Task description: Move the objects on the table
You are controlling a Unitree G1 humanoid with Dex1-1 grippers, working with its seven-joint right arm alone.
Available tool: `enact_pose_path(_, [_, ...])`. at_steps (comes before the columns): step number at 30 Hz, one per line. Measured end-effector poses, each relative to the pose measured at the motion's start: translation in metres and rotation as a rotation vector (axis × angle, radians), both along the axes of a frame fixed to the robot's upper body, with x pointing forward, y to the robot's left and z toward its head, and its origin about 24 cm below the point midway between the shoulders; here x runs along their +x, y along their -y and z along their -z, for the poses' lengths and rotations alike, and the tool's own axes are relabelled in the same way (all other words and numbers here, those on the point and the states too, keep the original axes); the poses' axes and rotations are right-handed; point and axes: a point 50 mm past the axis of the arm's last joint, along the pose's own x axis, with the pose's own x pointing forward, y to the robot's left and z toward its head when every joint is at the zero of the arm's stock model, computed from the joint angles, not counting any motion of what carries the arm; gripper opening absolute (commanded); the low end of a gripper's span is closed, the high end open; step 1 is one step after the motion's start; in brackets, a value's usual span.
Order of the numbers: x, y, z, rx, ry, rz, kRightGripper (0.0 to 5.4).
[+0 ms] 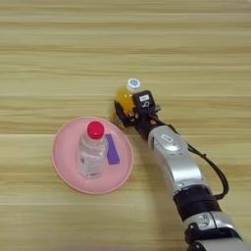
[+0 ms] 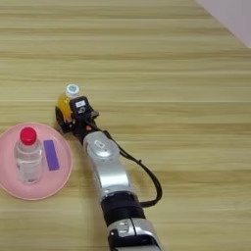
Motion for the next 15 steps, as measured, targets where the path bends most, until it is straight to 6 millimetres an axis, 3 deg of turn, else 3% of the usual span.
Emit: enact_pose_path(15, [0.0031, -0.0005, 0.0033, -0.020, 0.025, -0.014, 3.46])
